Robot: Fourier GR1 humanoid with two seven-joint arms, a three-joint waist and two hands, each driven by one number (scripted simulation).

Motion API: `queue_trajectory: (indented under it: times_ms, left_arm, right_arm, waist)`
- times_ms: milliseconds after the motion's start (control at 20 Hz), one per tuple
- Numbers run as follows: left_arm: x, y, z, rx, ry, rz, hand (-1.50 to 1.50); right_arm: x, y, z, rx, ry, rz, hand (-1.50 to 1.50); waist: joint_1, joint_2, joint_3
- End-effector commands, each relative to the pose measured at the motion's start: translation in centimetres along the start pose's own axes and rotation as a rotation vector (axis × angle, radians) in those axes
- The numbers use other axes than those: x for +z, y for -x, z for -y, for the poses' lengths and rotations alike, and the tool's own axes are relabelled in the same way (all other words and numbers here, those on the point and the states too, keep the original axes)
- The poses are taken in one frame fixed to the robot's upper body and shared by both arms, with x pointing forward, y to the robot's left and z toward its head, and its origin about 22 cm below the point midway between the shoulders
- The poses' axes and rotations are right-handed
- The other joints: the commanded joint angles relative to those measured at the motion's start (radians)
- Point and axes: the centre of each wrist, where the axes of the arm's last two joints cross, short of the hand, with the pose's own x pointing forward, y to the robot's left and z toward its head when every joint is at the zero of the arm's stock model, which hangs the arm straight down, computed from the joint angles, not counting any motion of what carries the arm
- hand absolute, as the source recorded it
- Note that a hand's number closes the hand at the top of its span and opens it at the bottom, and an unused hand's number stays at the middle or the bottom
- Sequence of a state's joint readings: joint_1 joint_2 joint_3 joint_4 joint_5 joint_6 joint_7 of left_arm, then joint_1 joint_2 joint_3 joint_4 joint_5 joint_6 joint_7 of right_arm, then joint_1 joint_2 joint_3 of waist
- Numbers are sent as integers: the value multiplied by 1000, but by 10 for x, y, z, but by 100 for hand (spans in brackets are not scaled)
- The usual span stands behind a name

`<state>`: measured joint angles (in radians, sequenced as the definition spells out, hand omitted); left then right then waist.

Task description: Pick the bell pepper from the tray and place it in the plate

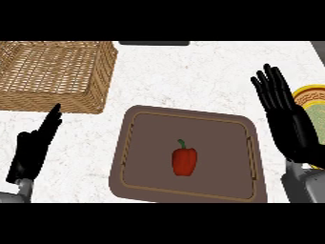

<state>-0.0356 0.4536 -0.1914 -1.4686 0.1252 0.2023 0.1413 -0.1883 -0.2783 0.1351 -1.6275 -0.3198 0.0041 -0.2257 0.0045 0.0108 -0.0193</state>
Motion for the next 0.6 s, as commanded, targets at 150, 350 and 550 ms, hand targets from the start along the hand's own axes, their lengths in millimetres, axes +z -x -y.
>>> queue_trajectory:
  times_ms: [150,350,550]
  left_arm:
    - [-21,-20,-7,97,-32,76,0]
    - [-18,-18,0,113,-9,46,0]
    - [-27,-21,-9,184,4,62,0]
  right_arm:
    - [-21,-1,-6,13,-205,-162,150]
    - [-44,-43,43,760,-356,-98,150]
    - [30,54,2,247,49,-100,-150]
  waist:
    - [-3,-10,19]
    - [-5,-35,-13]
    - [-6,-9,20]
